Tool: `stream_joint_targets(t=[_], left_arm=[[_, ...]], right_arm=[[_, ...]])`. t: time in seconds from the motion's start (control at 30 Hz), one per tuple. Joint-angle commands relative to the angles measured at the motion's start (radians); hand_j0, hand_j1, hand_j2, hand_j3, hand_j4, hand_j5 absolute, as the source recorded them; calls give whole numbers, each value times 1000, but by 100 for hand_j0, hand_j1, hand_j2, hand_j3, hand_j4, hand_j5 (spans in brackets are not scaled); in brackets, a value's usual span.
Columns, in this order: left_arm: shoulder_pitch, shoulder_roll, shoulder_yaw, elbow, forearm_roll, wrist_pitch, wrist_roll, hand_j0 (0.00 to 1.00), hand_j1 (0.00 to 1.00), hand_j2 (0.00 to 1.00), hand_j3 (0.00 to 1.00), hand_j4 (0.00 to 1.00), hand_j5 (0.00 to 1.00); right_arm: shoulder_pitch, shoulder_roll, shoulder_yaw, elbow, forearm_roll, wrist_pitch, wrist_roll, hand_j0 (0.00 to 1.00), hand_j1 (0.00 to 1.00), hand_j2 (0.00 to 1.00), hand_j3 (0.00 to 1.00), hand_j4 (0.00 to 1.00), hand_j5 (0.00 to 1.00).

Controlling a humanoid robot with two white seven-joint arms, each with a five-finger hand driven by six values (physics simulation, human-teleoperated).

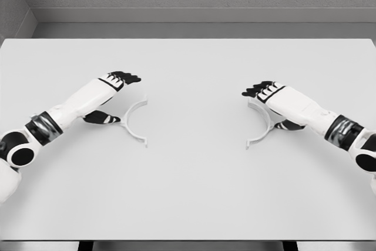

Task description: Assemble PVC drainage pipe clamps

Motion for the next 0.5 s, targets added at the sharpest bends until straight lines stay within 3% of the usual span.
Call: stream_joint_targets(t=[0.0,0.47], left_arm=[[0,-5,1,-3,1,0,1,100,100,100,100,100,100],[11,-60,1,-15,-27,0,0,100,100,100,100,100,100]], right_arm=[[0,5,5,-2,-6,4,0,100,100,100,100,100,100],[-26,18,39,0,-6,30,0,100,100,100,100,100,100]])
